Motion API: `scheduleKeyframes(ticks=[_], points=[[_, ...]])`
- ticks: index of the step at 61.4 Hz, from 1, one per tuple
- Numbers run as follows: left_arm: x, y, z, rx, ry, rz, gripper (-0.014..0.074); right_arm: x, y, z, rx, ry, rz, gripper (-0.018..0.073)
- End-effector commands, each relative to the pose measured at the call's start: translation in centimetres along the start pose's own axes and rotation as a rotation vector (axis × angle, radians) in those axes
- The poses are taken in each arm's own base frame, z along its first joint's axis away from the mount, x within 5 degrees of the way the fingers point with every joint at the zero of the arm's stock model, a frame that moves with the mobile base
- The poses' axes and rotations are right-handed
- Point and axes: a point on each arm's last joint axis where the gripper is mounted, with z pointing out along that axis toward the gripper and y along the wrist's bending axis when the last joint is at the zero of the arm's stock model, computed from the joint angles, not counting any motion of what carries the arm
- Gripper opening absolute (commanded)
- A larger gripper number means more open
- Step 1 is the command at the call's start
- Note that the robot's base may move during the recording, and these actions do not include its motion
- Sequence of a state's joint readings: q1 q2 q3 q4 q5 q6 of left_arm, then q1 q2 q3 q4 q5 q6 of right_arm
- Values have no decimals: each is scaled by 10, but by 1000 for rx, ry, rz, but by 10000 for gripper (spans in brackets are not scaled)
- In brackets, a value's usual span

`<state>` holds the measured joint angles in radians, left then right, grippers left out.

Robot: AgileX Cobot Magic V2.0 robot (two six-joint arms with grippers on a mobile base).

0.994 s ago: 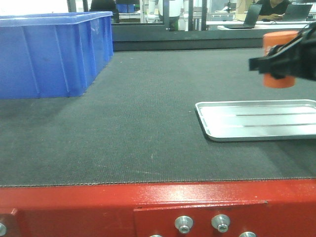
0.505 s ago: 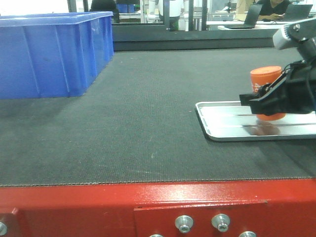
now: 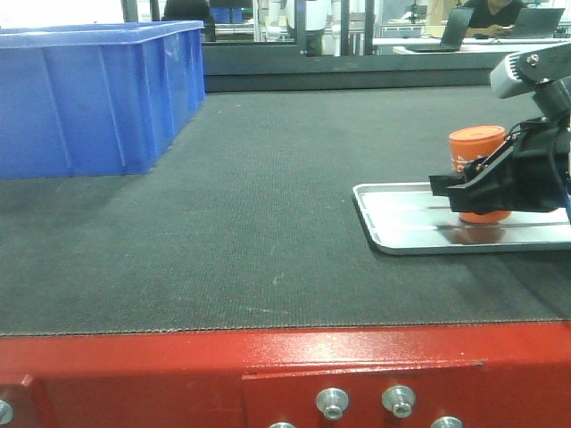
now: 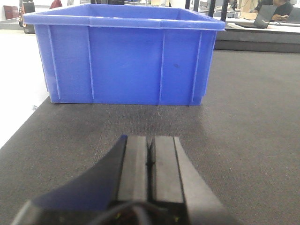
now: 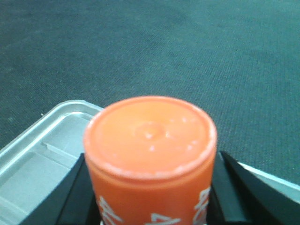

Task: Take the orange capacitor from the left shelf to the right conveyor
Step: 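Open the right gripper and raise it away from the capacitor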

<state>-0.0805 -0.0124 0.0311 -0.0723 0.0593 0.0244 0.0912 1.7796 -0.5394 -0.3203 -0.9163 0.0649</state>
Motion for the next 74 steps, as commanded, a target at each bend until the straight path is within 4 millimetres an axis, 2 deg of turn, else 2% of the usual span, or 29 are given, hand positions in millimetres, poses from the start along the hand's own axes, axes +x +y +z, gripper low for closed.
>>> scheduleKeyframes(ticks=[1,4,8,26,39,44,49,58,67,74], points=[[-10,0,-1,-2,-100,-2,-127,-24,-1,-7,4,-163,-16,484],[-10,0,-1,-2,-100,-2,-127,-23,-1,-10,6,-170,-11,561],[-10,0,-1,-2,-100,-2,-127,-23,-1,-14,16,-177,-3,617],[-10,0,-1,-2,-100,-2,-127,-51,-1,-35,31,-227,131,606],[-10,0,-1,-2,-100,-2,-127,-85,-1,-68,68,-218,207,598],[-10,0,-1,-2,-100,-2,-127,-97,0,-85,99,-186,195,547],[-10,0,-1,-2,-100,-2,-127,-109,2,-103,129,-144,181,456],[-10,0,-1,-2,-100,-2,-127,-135,10,-145,164,-147,159,243],[-10,0,-1,-2,-100,-2,-127,-147,16,-181,180,-205,149,32],[-10,0,-1,-2,-100,-2,-127,-150,18,-205,203,-224,149,37]])
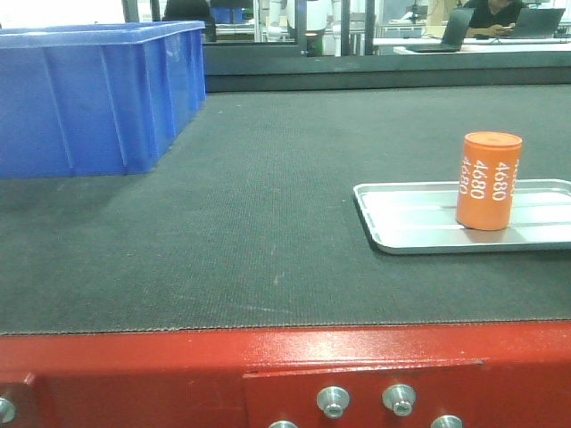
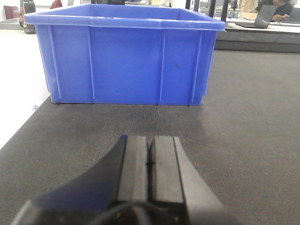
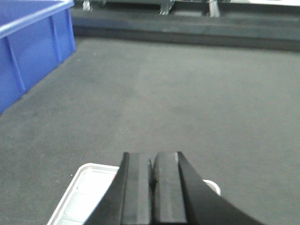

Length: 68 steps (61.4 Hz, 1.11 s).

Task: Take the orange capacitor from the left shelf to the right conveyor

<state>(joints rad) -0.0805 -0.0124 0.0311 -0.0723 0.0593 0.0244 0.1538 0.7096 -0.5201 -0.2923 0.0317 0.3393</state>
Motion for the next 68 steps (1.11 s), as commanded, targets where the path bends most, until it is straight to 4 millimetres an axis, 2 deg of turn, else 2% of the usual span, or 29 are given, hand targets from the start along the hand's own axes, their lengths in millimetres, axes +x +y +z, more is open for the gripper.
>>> scheduleKeyframes(ticks=[1,7,14,50,60,68], points=[[-10,0,-1,-2,-100,-2,-127,-21,1,-19,-6,-108,8,37],[-10,0,-1,-2,-100,-2,-127,-25,0,-34,-1,-149,9,37],[-10,0,-1,-2,-100,-2,-127,-29,1,-43,-6,-193,9,37],[-10,0,-1,-2,-100,-2,-127,-28,0,-48,2,-198,-25,37],[-10,0,-1,-2,-100,-2,-127,-16,-2,-64,25,-214,-83,37],[-10,0,-1,-2,-100,-2,-127,12,-7,-76,83,-220,-85,37]])
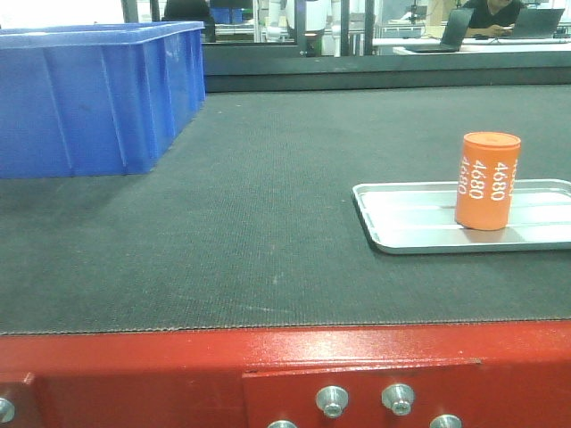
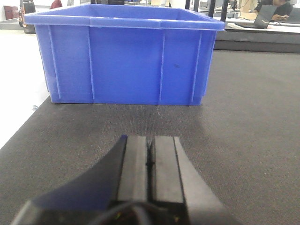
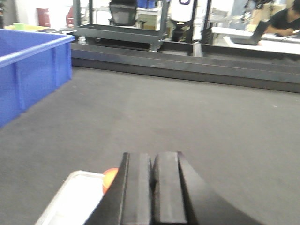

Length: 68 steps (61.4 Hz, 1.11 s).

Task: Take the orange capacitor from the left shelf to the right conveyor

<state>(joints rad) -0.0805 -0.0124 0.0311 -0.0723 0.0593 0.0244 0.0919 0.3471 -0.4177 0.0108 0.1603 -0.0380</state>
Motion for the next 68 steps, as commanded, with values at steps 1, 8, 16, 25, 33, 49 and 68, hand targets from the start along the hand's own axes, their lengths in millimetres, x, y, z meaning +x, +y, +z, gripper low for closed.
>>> scheduleKeyframes(ticks=[1,8,16,25,33,49,68], points=[[-10,0,-1,-2,-100,-2,-127,1,-3,-9,42,-94,-13,37],[-10,0,-1,-2,-100,-2,-127,33,-6,-18,103,-74,5,37],[-10,0,-1,-2,-100,-2,-127,64,-7,-28,155,-88,4,37],[-10,0,-1,-2,-100,-2,-127,98,-6,-30,170,-105,23,37],[-10,0,-1,-2,-100,-2,-127,113,-6,-28,166,-60,118,37],[-10,0,-1,-2,-100,-2,-127,110,-6,-28,167,-90,115,37],[-10,0,-1,-2,-100,-2,-127,110,-6,-28,167,-90,115,37]])
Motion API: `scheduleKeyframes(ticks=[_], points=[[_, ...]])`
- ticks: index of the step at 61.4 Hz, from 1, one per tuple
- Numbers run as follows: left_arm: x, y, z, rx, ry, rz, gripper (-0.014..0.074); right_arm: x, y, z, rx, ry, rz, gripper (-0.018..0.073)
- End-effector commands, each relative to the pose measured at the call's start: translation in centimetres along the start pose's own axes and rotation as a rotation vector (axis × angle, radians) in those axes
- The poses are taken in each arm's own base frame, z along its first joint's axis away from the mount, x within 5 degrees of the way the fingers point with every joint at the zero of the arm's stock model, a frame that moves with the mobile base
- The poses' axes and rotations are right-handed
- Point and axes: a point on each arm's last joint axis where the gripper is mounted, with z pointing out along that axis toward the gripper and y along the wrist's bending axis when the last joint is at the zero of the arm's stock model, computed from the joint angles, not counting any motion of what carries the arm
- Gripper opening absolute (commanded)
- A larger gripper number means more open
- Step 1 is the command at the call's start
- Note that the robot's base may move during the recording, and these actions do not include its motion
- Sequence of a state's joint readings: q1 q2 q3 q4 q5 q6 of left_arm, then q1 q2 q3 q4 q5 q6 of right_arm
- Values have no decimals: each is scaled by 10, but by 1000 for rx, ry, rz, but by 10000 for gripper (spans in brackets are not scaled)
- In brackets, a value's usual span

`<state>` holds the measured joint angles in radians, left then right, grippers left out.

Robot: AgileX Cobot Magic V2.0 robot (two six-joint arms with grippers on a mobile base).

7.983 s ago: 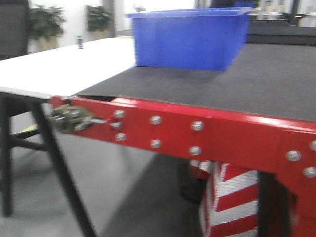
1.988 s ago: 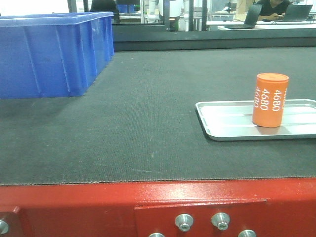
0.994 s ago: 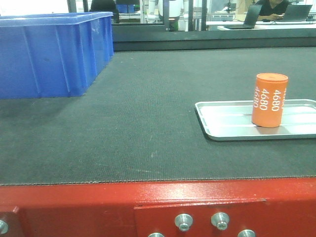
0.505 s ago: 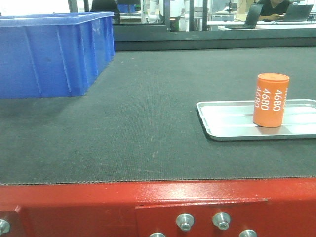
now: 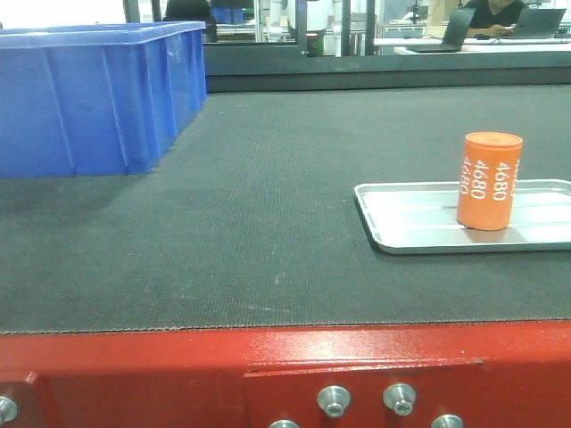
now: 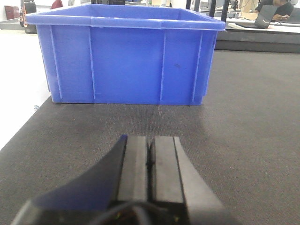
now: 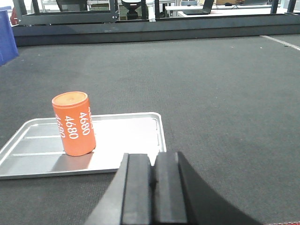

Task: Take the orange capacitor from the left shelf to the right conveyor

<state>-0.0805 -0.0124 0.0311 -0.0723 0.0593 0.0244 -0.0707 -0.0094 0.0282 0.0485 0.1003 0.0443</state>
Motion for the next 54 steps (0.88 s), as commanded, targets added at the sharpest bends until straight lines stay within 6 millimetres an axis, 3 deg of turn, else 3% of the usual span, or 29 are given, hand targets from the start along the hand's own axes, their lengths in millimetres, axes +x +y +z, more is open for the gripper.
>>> scheduleKeyframes(ticks=[1,54], points=[[-10,0,-1,-2,-100,-2,-127,-11,0,-2,0,-114,2,37],[-10,0,-1,-2,-100,-2,-127,-11,0,-2,0,-114,2,37]])
